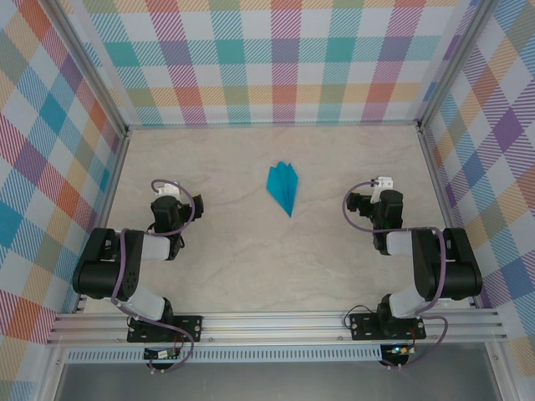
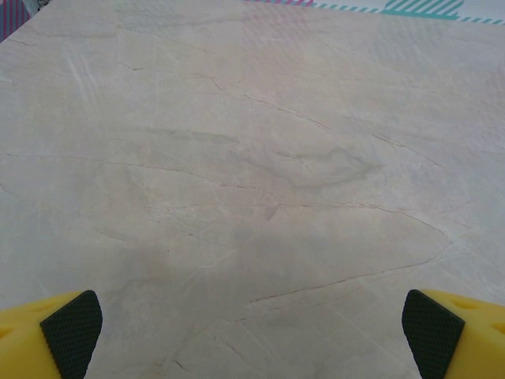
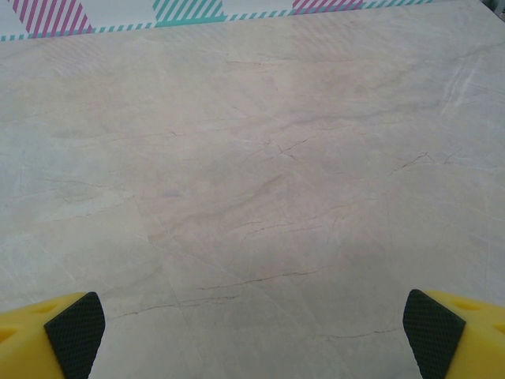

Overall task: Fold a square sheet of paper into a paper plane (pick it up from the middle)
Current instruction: Reset both arms

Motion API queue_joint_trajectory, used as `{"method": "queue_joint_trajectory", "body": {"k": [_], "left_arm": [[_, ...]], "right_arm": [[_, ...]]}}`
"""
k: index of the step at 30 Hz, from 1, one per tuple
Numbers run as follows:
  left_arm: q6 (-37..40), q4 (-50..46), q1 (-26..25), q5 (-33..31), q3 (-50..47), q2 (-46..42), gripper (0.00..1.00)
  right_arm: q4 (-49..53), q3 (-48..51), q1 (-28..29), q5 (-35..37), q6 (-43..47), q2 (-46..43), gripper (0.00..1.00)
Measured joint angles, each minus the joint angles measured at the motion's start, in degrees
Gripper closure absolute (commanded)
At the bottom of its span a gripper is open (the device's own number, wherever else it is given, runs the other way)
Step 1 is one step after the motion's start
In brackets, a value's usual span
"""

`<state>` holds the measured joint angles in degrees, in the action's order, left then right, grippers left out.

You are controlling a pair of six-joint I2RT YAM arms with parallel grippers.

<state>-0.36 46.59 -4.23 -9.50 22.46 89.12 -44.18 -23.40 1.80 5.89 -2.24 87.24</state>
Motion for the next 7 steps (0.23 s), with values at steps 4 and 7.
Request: {"method": "queue_joint_trajectory", "body": {"k": [4,7], "left_arm": [[0.04,-0.35,-0.04,0.00,0.20,0.11,0.00],[0.13,-0.35,-0.09,0.00,0.31,0.17,0.00]], "right_arm": [[0.00,0.00,0.00,0.00,0.02,0.00,0.00],[0.00,0.00,0.00,0.00,0.09,0.00,0.00]]}}
